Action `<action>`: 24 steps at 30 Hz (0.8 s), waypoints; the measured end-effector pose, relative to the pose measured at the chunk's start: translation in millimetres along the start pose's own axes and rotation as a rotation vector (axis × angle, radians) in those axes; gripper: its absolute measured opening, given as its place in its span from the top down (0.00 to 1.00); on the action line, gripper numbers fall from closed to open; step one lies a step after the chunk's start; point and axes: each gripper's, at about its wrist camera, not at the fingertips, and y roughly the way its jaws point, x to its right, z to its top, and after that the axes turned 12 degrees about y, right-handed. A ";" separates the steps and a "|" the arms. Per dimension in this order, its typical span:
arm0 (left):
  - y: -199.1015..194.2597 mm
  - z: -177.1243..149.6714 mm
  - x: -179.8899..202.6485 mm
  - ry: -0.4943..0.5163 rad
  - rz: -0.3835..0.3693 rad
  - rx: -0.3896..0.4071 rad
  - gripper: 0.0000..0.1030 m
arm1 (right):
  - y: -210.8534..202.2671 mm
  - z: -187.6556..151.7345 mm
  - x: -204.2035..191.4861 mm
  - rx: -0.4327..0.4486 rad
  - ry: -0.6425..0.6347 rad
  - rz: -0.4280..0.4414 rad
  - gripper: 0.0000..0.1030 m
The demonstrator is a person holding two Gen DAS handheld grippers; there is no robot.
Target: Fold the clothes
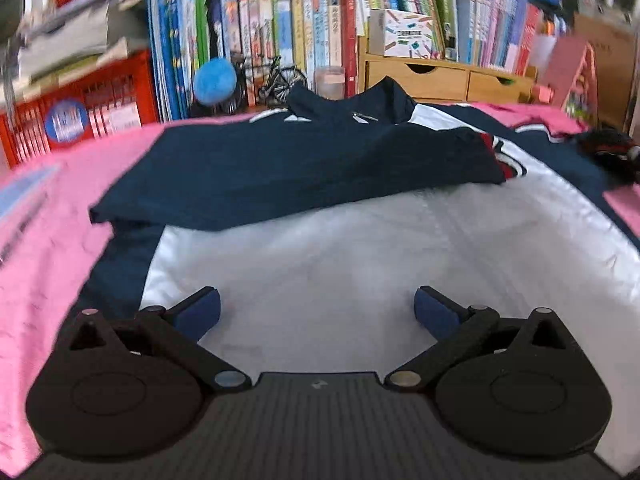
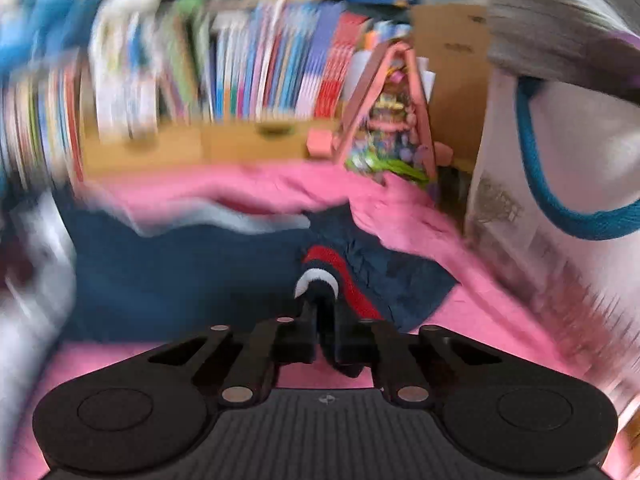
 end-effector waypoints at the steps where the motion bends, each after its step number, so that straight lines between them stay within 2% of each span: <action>1: -0.1 0.1 0.2 0.000 0.001 0.002 0.00 | -9.1 10.5 -7.5 -0.026 0.092 0.108 0.94; 4: -3.0 -1.2 2.2 0.007 0.002 0.016 0.00 | -19.4 31.1 -65.1 -0.136 0.254 0.426 0.94; 5: -4.4 -2.1 1.9 0.005 -0.002 0.023 0.00 | -17.9 34.1 -96.8 -0.173 0.243 0.501 0.94; 7: -5.6 -3.2 -0.4 -0.014 -0.007 0.032 0.00 | -14.4 33.3 -155.1 -0.181 0.113 0.551 0.93; 9: -6.8 -4.5 -3.3 -0.038 -0.008 0.039 0.00 | -13.0 26.0 -184.8 -0.110 -0.070 0.482 0.86; 10: -7.9 -5.4 -4.8 -0.047 -0.014 0.045 0.00 | -12.4 22.0 -198.2 -0.071 -0.163 0.441 0.74; 11: -9.0 -6.3 -6.1 -0.054 -0.022 0.053 0.00 | -11.7 18.1 -211.7 -0.032 -0.255 0.399 0.58; 12: -9.9 -7.0 -7.4 -0.060 -0.032 0.060 0.00 | -10.2 10.4 -214.1 0.012 -0.345 0.327 0.51; 13: -10.0 -7.2 -8.6 -0.066 -0.041 0.065 0.00 | -3.5 0.1 -205.9 0.030 -0.442 0.242 0.47; 15: -9.4 -7.2 -10.2 -0.077 -0.053 0.069 0.00 | 12.1 -21.3 -185.9 0.056 -0.636 0.065 0.47; 17: -9.2 -7.0 -10.6 -0.080 -0.057 0.070 0.00 | 25.9 -41.1 -157.0 0.014 -0.741 -0.045 0.44; 19: -8.7 -6.3 -9.6 -0.074 -0.054 0.069 0.00 | 41.9 -52.8 -127.4 -0.062 -0.729 -0.108 0.41; 20: -8.4 -6.0 -8.7 -0.069 -0.051 0.066 0.00 | 47.4 -56.1 -116.9 -0.092 -0.680 -0.102 0.36; 21: -8.1 -5.7 -7.6 -0.062 -0.047 0.062 0.00 | 50.2 -56.7 -110.2 -0.092 -0.616 -0.073 0.32; 22: -7.7 -5.4 -6.5 -0.056 -0.043 0.058 0.00 | 52.6 -56.8 -104.3 -0.085 -0.550 -0.041 0.22; 23: -7.4 -5.1 -5.4 -0.049 -0.038 0.054 0.00 | 54.9 -56.9 -98.4 -0.077 -0.484 -0.008 0.18; 24: -7.1 -4.9 -4.3 -0.043 -0.034 0.050 0.00 | 57.2 -57.0 -92.5 -0.070 -0.418 0.024 0.18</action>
